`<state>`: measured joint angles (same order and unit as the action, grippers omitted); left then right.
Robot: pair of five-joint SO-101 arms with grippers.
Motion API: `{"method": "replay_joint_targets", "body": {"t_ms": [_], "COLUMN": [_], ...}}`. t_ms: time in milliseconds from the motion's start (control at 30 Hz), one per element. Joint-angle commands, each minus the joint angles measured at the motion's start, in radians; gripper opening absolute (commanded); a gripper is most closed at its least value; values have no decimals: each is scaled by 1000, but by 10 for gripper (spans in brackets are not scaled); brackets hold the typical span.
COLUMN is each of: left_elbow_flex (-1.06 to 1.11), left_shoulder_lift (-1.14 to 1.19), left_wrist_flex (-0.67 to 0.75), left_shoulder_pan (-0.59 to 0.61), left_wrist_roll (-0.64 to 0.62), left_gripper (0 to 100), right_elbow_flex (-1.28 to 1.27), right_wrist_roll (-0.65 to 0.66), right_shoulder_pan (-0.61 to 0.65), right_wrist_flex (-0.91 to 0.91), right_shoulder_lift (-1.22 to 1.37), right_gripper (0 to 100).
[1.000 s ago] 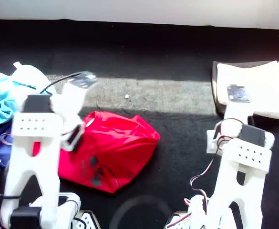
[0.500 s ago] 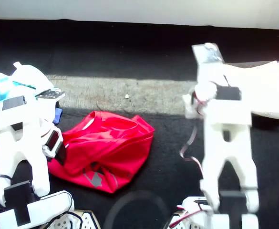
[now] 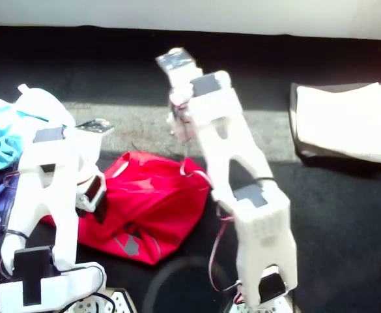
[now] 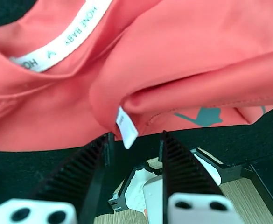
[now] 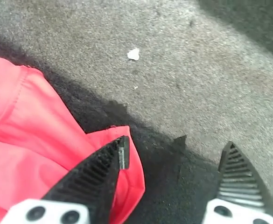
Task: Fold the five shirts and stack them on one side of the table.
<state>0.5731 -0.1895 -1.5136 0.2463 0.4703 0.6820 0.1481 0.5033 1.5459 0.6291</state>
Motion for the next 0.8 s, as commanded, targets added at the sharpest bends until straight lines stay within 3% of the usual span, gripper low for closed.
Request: {"method": "replay_joint_targets", "body": {"t_ms": [0, 100, 200, 367, 633, 767], "left_elbow_flex": [-2, 8, 54, 156, 151, 137], "left_shoulder_lift": [-2, -2, -2, -12, -13, -13], "left_wrist_flex": [8, 9, 41, 117, 132, 130], "left_shoulder_pan": [-38, -35, -35, -2, 275, 344], "left_wrist_roll": [-9, -8, -6, -8, -8, -6], "left_gripper": [165, 152, 8, 10, 10, 10], "right_elbow_flex": [154, 220, 251, 254, 317, 389], "right_wrist_roll": [-5, -6, -6, -6, -3, 0], "right_shoulder_pan": [25, 27, 25, 45, 156, 214], "right_wrist_flex": [10, 10, 12, 12, 125, 157], "right_shoulder_lift": [102, 182, 223, 229, 231, 236], "right_gripper": [300, 300, 300, 300, 300, 300]}}
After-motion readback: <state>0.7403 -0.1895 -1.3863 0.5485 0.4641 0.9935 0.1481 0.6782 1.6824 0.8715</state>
